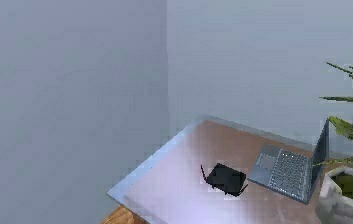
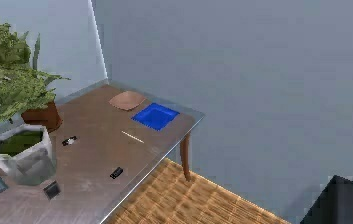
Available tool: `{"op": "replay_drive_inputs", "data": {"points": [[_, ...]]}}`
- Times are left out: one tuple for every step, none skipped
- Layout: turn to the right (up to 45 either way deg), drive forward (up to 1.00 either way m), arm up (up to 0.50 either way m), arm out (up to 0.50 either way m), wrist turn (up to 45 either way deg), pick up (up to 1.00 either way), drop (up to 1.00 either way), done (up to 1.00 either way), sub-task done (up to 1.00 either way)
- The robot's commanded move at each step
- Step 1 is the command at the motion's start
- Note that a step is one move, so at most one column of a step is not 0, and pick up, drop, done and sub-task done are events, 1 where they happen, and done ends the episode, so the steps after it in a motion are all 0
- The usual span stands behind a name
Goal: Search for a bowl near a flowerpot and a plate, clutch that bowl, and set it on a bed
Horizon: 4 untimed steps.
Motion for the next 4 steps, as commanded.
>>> {"op": "replay_drive_inputs", "data": {"points": [[-12.0,0.0,0.0,0.0,0.0,0.0,0.0,0.0,0.0],[45.0,0.0,0.0,0.0,0.0,0.0,0.0,0.0,0.0],[45.0,0.0,0.0,0.0,0.0,0.0,0.0,0.0,0.0],[33.0,0.0,0.0,0.0,0.0,0.0,0.0,0.0,0.0]]}}
